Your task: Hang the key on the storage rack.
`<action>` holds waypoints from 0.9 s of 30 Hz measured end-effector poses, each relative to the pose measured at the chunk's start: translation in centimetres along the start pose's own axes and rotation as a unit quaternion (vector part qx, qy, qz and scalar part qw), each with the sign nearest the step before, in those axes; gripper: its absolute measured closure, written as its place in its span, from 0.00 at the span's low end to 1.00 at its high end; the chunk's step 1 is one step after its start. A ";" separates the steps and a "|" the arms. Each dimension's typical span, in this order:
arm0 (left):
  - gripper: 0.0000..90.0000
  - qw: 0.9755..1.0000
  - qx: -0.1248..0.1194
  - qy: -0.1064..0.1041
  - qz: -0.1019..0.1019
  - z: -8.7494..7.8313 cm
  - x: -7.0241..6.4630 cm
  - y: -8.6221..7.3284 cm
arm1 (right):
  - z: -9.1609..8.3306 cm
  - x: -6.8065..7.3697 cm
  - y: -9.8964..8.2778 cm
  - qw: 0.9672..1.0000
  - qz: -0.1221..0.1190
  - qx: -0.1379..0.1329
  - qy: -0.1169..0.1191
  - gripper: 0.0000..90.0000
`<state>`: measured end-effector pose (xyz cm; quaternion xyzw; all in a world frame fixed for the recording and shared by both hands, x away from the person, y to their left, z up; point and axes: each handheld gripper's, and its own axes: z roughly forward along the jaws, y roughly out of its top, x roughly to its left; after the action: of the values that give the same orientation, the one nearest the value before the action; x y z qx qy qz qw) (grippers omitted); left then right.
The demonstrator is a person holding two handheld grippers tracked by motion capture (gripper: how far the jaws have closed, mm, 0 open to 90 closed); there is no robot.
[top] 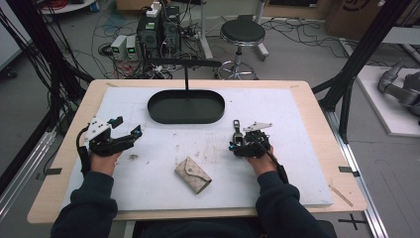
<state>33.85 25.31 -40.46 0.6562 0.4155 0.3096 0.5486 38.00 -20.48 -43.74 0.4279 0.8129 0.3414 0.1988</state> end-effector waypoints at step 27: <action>0.25 1.000 0.013 -0.002 -0.004 0.2 0.1 -0.2 | 1.2 -1.8 0.5 0.998 0.031 0.050 -0.018 0.55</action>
<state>34.03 25.29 -40.70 0.6621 0.4209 0.3010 0.5421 40.01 -21.30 -44.11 0.4687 0.8115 0.2986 0.1808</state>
